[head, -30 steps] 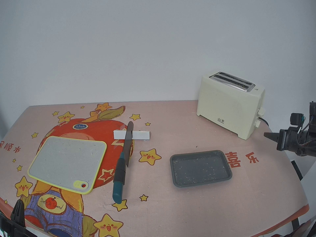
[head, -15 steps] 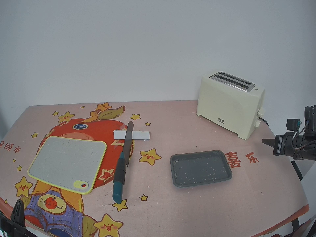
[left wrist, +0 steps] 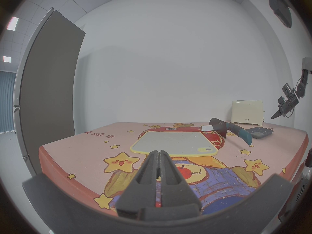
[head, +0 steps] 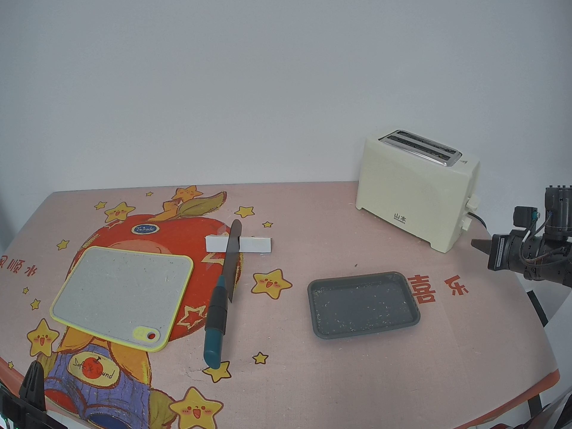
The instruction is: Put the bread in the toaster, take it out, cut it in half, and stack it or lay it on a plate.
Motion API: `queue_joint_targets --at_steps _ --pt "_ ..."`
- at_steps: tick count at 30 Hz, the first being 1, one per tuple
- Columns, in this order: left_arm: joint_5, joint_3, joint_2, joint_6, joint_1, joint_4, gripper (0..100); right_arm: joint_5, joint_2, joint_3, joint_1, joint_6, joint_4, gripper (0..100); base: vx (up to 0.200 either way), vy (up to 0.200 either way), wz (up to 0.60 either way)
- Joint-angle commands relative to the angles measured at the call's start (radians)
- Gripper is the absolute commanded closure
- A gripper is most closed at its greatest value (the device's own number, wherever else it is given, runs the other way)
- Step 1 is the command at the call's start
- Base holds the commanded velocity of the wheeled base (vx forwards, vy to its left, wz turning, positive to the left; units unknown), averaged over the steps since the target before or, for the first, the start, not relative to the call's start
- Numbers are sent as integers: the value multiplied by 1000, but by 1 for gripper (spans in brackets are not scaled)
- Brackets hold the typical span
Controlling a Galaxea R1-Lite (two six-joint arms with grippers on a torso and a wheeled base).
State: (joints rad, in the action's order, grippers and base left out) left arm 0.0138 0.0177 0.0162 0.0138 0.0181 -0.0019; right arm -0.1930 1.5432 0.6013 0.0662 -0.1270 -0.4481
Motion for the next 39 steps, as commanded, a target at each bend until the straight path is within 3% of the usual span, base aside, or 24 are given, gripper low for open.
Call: queue_joint_targets --at_steps 1,11,23,39 --pt "0 -18 -1 0 -1 -1 100 4 52 -17 -2 -2 -49 100 0 0 0" --pt "0 -18 -1 0 -1 -1 100 3 89 -9 -19 -11 -123 100 0 0 0" --pt "0 -18 -1 0 0 -1 100 0 149 5 -31 -59 -202 100 0 0 0" --pt "0 -18 -1 0 -1 0 100 4 176 2 -39 -59 -259 100 0 0 0"
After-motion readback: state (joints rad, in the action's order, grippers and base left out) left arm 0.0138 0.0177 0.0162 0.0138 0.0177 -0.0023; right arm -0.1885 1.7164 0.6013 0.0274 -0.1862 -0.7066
